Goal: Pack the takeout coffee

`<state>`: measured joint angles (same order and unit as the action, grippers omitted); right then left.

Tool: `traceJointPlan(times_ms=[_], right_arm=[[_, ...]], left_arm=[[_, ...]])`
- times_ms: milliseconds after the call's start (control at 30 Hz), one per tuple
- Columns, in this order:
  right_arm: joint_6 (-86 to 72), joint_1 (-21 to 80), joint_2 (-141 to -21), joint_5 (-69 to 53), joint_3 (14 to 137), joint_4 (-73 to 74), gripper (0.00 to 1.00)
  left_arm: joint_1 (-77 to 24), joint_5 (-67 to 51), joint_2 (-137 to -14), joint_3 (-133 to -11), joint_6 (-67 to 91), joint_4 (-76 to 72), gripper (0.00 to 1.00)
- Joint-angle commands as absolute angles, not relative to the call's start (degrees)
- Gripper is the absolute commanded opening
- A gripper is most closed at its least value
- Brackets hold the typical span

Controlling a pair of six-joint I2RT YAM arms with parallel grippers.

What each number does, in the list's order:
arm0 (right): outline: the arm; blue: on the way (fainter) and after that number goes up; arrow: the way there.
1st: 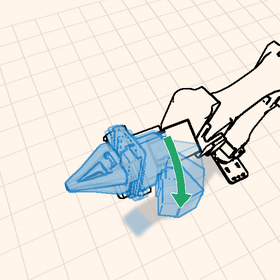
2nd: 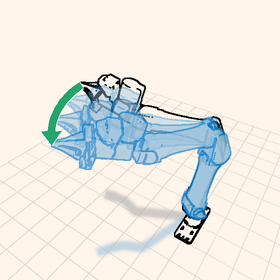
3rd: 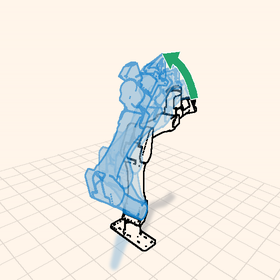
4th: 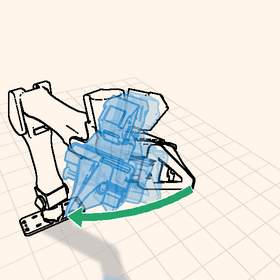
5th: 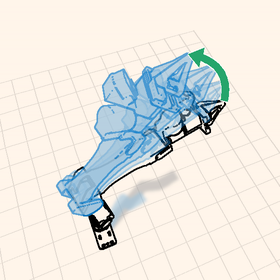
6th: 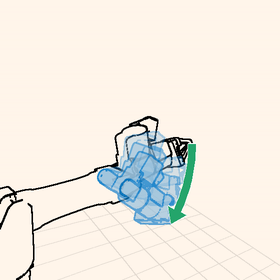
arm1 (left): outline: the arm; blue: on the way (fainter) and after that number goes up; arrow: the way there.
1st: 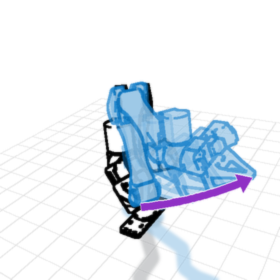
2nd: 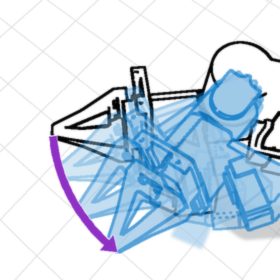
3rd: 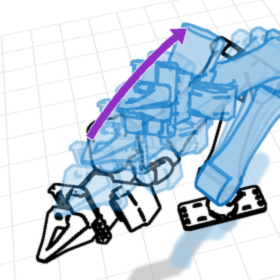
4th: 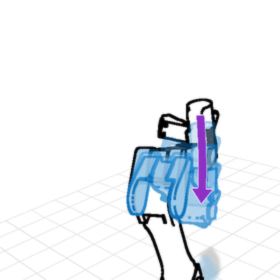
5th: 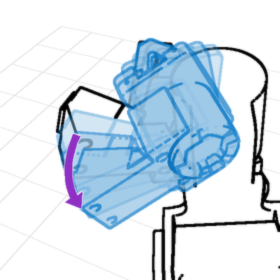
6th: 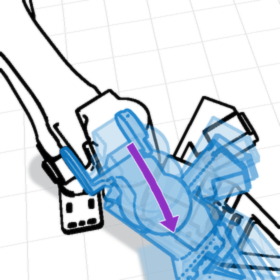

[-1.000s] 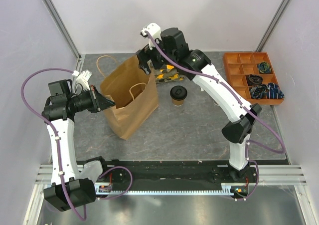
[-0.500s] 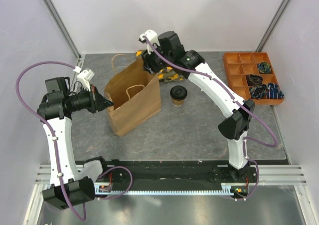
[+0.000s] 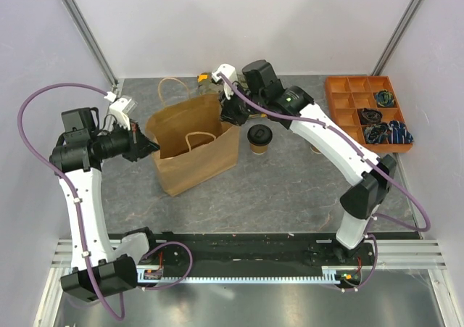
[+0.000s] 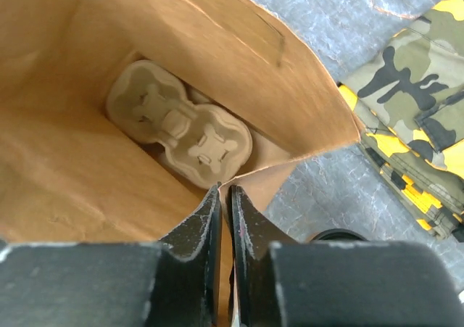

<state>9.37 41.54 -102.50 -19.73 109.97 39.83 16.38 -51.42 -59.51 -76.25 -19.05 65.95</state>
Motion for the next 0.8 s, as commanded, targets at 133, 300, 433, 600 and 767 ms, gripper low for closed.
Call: traceJointPlan(times_ms=[133,300,433,600,767], right_arm=[[16.6,43.1,-94.5,-23.9,100.5,37.2,0.19],[21.0,44.0,-90.7,-25.0,93.7,36.0,0.27],[24.0,45.3,-88.2,-26.1,90.4,36.3,0.39],[29.3,46.4,-83.4,-27.2,86.2,36.2,0.61],[29.3,47.3,-80.9,-27.5,86.7,35.4,0.79]], left_arm=[[16.3,-54.8,-51.7,-71.4,-31.2,65.0,0.02],[16.3,-56.0,-45.1,-67.4,-40.4,67.1,0.02],[16.3,-58.6,-41.2,-65.7,-48.9,71.5,0.02],[16.3,-59.2,-36.8,-63.2,-55.3,76.2,0.02],[16.3,-58.8,-34.0,-61.4,-60.3,80.3,0.02]])
